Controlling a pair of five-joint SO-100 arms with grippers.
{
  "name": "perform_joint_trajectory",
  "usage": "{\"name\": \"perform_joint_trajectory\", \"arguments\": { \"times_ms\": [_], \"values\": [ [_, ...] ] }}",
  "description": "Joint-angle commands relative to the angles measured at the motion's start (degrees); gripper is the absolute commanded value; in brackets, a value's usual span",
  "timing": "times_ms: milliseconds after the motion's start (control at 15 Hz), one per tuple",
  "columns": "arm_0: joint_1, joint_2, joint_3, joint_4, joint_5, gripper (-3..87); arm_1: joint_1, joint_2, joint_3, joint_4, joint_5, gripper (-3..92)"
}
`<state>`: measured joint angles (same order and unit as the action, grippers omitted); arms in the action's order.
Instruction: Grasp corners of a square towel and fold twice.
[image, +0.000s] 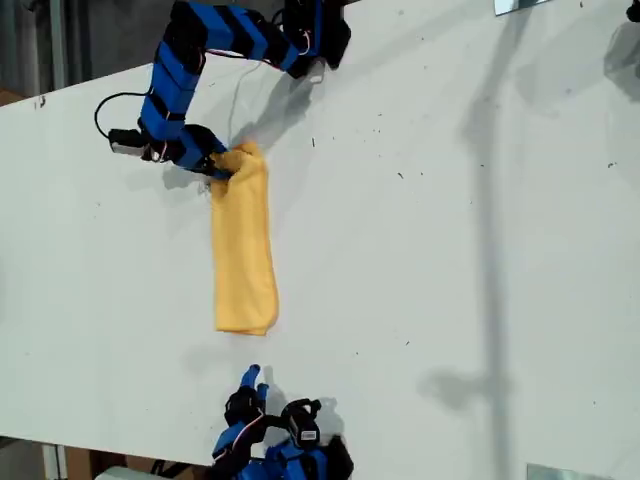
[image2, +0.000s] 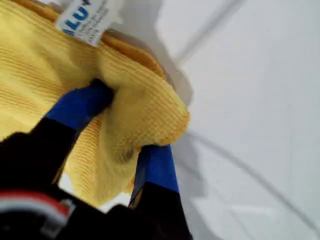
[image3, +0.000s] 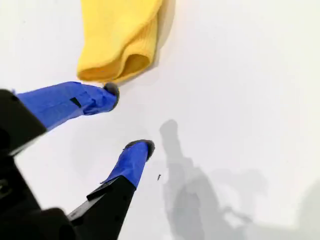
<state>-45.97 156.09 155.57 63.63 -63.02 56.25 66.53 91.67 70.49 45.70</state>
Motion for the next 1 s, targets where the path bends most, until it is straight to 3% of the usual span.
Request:
{"name": "perform_joint_trajectory", "arguments": {
  "times_ms": [0, 200, 400, 600, 933],
  "values": [
    [1.67, 4.48, 3.43, -0.70, -2.90, 17.1, 1.49, 8.26, 12.04, -3.87, 2.37, 0.0],
    [1.85, 23.99, 11.69, 6.15, -4.57, 17.0, 3.78, 23.12, 27.16, -8.26, 4.39, 0.0],
    [0.70, 37.53, 18.19, 10.90, -3.87, 17.0, -0.79, 35.60, 29.09, -5.10, 7.73, -0.1],
    [-0.26, 41.57, 19.42, 11.95, -2.72, 16.8, -7.73, 38.76, 17.40, 2.90, 8.79, -0.1],
    [0.53, 42.28, 20.21, 12.04, -3.52, 16.7, -16.96, 29.44, -5.80, 4.13, 6.15, -0.1]
  ]
}}
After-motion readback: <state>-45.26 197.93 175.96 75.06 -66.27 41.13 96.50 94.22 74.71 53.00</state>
